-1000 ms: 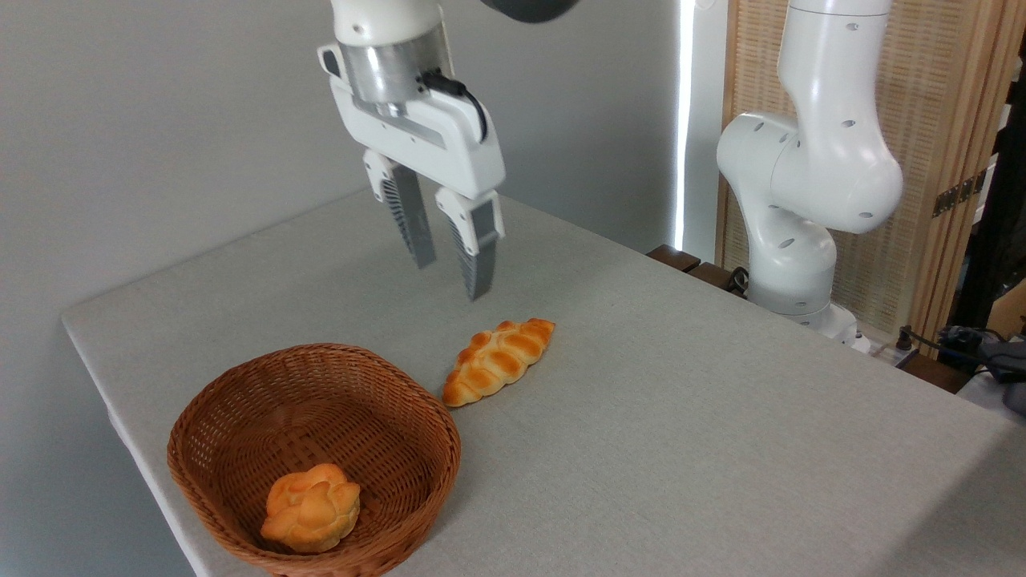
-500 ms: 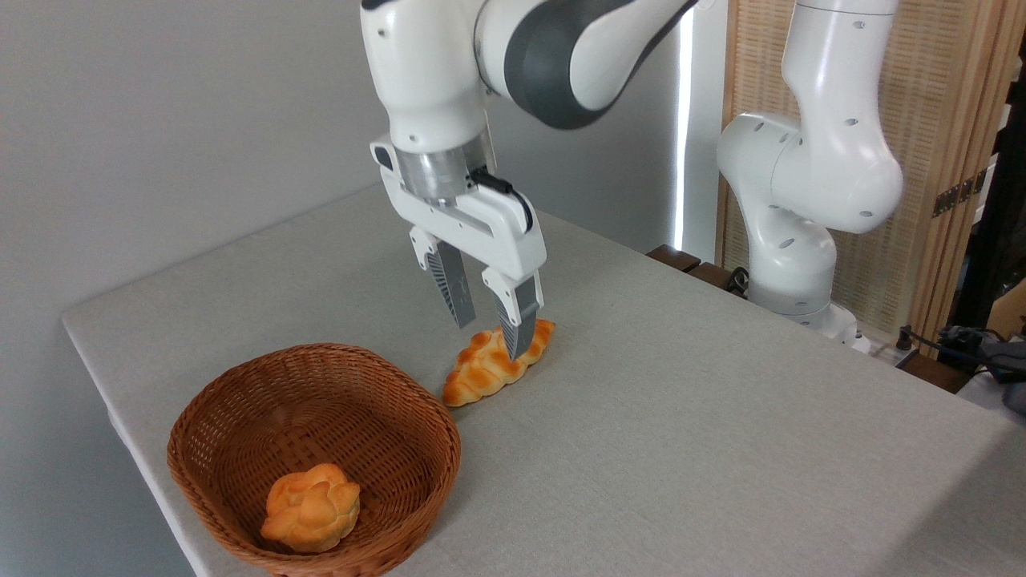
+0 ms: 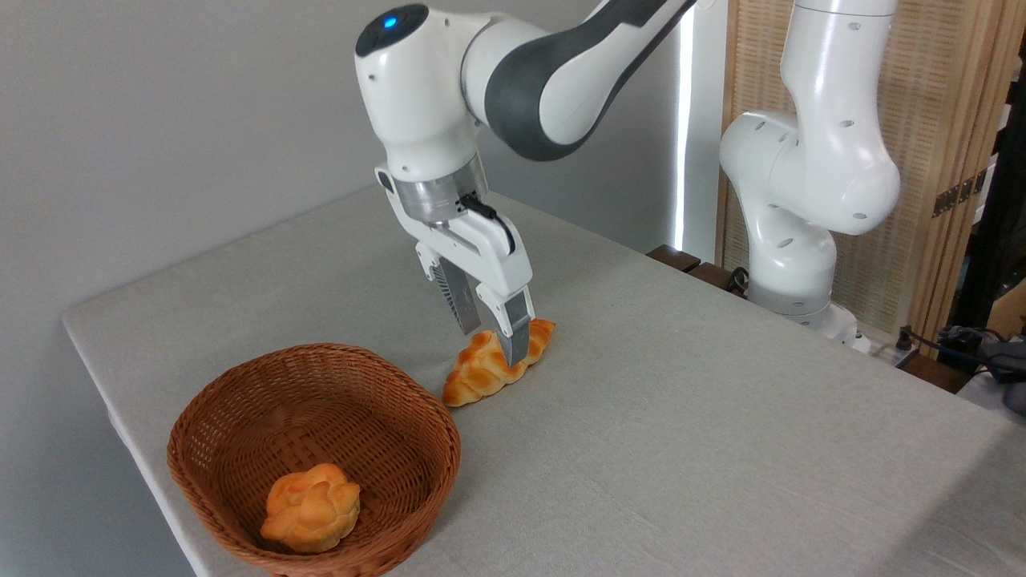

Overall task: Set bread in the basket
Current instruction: 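Close the gripper around the middle of the braided roll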

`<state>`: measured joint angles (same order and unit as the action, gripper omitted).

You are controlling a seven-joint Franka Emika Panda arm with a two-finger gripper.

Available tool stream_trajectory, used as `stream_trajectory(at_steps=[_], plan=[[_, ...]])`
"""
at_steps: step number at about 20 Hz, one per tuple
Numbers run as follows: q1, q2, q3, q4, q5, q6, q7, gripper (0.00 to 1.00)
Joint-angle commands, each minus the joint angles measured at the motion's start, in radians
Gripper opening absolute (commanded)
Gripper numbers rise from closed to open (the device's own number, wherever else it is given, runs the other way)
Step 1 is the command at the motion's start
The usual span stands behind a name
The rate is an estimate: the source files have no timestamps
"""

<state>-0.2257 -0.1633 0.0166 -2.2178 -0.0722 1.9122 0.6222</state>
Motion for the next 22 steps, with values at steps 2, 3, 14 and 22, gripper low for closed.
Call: stream_trajectory(at_steps=[2, 3, 14, 22], plan=[[-0.006, 0.031, -0.010, -0.003, 0.005, 0.041, -0.010, 1.00], [-0.006, 0.033, -0.010, -0.003, 0.005, 0.042, -0.010, 1.00], [-0.007, 0.048, -0.015, 0.009, 0.000, 0.059, -0.021, 1.00], [-0.007, 0.071, -0.047, 0.007, 0.009, 0.064, -0.021, 1.00]])
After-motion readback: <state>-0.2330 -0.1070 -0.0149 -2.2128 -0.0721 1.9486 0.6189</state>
